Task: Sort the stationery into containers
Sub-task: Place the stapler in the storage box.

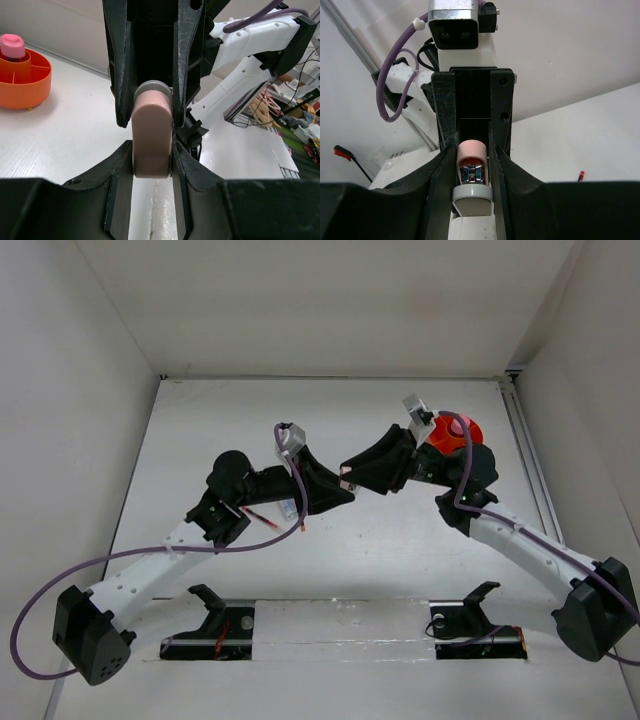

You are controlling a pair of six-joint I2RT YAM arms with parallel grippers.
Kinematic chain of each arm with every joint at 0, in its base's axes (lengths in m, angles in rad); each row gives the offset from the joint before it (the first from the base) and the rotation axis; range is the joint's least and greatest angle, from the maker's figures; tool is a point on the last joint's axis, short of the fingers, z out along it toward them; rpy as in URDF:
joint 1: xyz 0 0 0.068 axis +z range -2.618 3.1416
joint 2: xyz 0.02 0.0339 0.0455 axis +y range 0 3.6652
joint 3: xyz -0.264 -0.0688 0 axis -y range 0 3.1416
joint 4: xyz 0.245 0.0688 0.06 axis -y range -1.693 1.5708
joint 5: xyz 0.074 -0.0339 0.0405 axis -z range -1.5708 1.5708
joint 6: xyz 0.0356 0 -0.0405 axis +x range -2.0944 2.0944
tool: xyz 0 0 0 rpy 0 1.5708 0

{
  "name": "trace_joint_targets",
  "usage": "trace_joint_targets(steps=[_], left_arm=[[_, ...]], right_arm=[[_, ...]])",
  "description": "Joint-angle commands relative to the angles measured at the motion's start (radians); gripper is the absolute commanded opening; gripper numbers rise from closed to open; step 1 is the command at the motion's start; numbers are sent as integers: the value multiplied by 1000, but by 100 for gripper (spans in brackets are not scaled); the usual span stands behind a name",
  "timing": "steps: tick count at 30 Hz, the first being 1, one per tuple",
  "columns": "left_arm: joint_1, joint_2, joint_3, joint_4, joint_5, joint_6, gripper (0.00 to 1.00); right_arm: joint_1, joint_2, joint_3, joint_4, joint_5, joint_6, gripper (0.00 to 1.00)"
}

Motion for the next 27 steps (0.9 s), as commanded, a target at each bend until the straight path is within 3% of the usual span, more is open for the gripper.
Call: trace_joint_targets(steps=[1,3,4,6,7,8,10,17,20,21,23,27], left_arm=[[-2,-23,10,29,-63,5,2],[-2,-32,10,9,-98,14,8],[-2,-42,20,-8,-141,14,24],[-2,-52,20,-41,-199,5,45],[-2,-52,30,-55,-254,5,60],[-2,-61,30,-69,-273,5,89],[-2,-61,39,-81,-282,5,100],[-2,-70,50,-114,-282,-6,100],[-2,-70,40,-153,-341,-43,100],[-2,-70,40,-170,-370,-75,100],[-2,-56,75,-230,-403,-104,100],[-2,-33,160,-528,-517,-139,100]], right_arm=[[11,-3,58,20,-12,-14,0],[11,-3,68,-15,-12,-40,0],[11,-3,68,-43,-1,-51,0],[-11,-14,68,-55,-1,-60,0],[-23,-14,68,-55,-1,-71,0],[-52,-14,68,-66,-1,-71,0],[-90,-14,59,-75,-1,-83,0],[-287,52,80,-84,-67,-96,0],[-391,90,138,-75,-175,-156,0],[-417,90,150,-66,-208,-260,0],[-517,99,160,-80,-225,-326,0],[-659,209,260,-80,-240,-442,0]])
